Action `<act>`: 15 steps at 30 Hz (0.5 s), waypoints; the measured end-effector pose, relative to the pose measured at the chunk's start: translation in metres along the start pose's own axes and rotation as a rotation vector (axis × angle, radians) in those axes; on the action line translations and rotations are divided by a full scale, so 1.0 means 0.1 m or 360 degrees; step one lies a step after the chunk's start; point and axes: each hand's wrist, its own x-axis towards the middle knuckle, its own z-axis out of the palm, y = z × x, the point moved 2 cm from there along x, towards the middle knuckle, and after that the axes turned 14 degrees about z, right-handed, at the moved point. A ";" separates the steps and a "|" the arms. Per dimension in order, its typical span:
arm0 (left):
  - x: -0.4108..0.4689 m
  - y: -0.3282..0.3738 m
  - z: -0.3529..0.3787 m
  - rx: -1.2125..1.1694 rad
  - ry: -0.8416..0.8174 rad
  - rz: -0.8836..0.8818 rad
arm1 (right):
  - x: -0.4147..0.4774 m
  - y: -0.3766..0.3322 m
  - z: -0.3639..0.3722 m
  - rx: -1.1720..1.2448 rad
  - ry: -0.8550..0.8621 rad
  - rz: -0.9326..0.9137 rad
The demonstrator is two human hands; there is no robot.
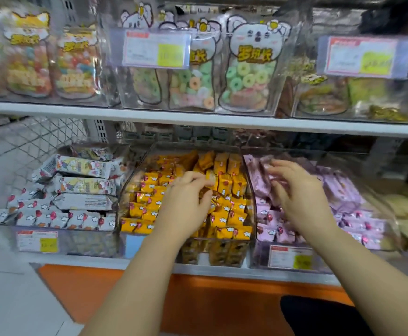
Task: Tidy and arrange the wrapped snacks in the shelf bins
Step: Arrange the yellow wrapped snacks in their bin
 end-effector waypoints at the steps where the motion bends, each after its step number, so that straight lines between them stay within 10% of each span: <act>1: 0.00 -0.01 0.01 0.0011 -0.0012 -0.0006 | 0.02 0.05 0.01 -0.0114 -0.0026 0.0024; 15: -0.05 -0.14 -0.12 -0.0018 0.0061 -0.0162 | -0.06 -0.53 0.17 -0.0281 -0.0145 -0.0131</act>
